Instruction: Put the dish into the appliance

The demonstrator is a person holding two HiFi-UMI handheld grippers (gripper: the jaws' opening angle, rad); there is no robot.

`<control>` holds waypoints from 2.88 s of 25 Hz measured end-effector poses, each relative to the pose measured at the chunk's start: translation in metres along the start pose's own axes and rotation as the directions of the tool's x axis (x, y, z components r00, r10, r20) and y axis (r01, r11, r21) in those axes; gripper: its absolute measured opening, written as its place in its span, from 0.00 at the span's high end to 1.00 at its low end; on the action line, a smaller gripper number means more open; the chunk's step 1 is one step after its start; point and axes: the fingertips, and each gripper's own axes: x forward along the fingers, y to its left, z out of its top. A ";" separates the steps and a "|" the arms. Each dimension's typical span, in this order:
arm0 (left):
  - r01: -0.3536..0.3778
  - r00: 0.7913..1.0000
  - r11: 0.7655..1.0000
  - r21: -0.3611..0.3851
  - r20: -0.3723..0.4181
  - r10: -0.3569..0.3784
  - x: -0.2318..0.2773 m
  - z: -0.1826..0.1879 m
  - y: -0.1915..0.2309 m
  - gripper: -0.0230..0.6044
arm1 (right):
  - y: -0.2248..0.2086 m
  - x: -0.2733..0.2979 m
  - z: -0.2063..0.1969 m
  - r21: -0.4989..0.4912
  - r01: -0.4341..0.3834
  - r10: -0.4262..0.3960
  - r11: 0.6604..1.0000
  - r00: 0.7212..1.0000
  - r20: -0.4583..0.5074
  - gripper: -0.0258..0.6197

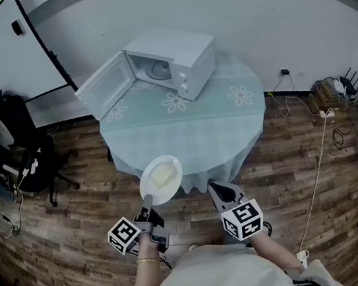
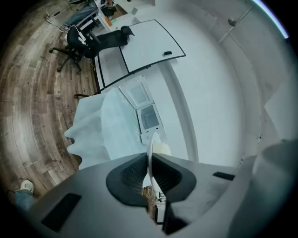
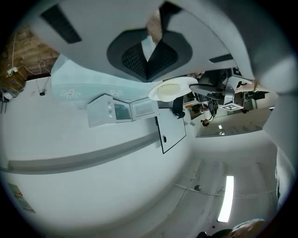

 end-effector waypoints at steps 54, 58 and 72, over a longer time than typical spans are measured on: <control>0.041 0.995 0.997 -0.072 -0.087 -0.047 0.127 0.089 0.010 0.91 | -0.017 0.167 0.069 -0.026 0.001 -0.001 1.000 1.000 0.005 0.95; 0.030 0.997 0.996 -0.086 -0.065 -0.035 0.163 0.107 0.006 0.91 | -0.039 0.198 0.092 -0.041 -0.022 0.022 0.999 1.000 0.009 0.95; 0.015 1.000 0.993 -0.119 0.001 -0.015 0.274 0.154 0.004 0.91 | -0.104 0.285 0.133 -0.066 -0.098 0.098 0.993 0.995 -0.005 0.95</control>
